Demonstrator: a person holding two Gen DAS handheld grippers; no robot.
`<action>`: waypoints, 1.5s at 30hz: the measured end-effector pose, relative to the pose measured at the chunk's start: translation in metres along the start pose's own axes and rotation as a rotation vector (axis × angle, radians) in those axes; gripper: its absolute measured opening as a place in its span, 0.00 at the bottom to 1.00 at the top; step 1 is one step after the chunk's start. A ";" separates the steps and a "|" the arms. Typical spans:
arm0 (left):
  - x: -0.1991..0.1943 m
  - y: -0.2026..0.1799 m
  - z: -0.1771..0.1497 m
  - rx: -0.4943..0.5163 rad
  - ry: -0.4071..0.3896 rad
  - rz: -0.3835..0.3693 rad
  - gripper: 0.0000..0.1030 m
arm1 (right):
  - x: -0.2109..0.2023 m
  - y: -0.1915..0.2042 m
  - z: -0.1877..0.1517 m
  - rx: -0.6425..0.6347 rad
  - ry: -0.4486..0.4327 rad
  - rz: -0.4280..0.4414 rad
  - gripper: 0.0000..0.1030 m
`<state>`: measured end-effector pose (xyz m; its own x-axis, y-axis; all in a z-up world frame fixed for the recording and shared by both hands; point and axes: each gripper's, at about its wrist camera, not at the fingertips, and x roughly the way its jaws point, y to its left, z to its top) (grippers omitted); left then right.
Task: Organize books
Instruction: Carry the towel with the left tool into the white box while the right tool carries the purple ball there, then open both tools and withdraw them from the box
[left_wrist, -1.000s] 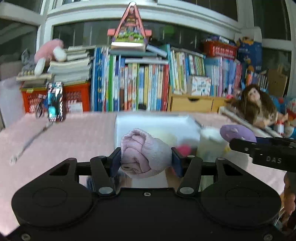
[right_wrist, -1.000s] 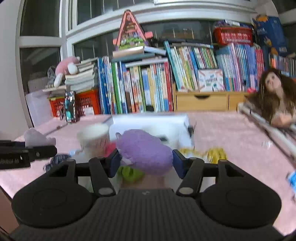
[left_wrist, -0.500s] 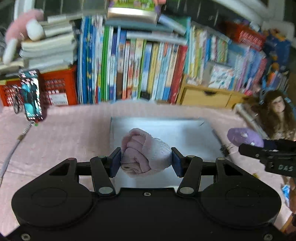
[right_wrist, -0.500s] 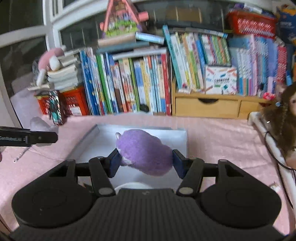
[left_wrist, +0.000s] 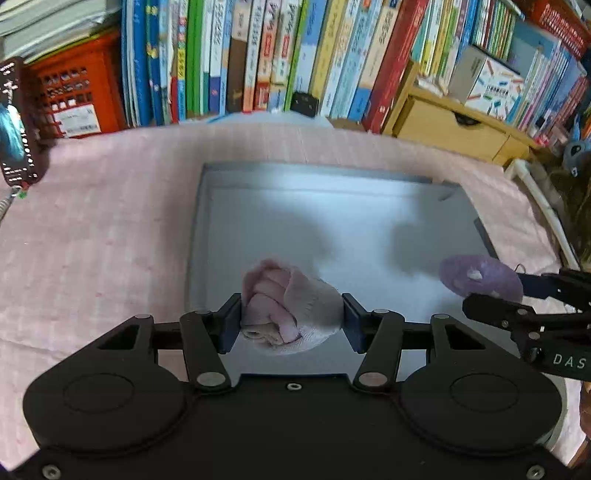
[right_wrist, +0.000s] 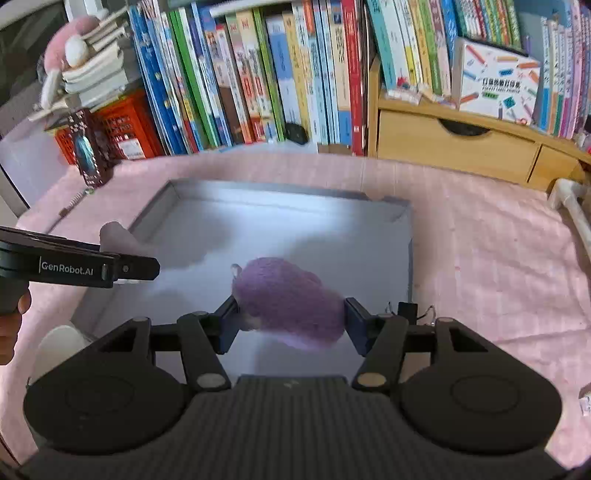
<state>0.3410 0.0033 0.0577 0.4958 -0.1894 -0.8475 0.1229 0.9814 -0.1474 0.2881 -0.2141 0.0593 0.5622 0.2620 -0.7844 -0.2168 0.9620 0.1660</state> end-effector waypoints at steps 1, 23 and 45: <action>0.003 0.000 0.000 0.004 0.006 0.003 0.51 | 0.003 -0.001 0.001 0.000 0.009 -0.001 0.61; 0.013 0.002 0.002 0.030 0.024 0.038 0.66 | 0.017 0.001 0.005 0.004 0.051 0.000 0.71; -0.105 0.010 -0.086 0.101 -0.342 -0.011 0.91 | -0.087 0.003 -0.061 -0.006 -0.318 -0.017 1.00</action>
<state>0.2163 0.0352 0.1011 0.7508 -0.2164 -0.6241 0.2056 0.9744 -0.0906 0.1900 -0.2382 0.0916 0.7872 0.2574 -0.5605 -0.2091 0.9663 0.1502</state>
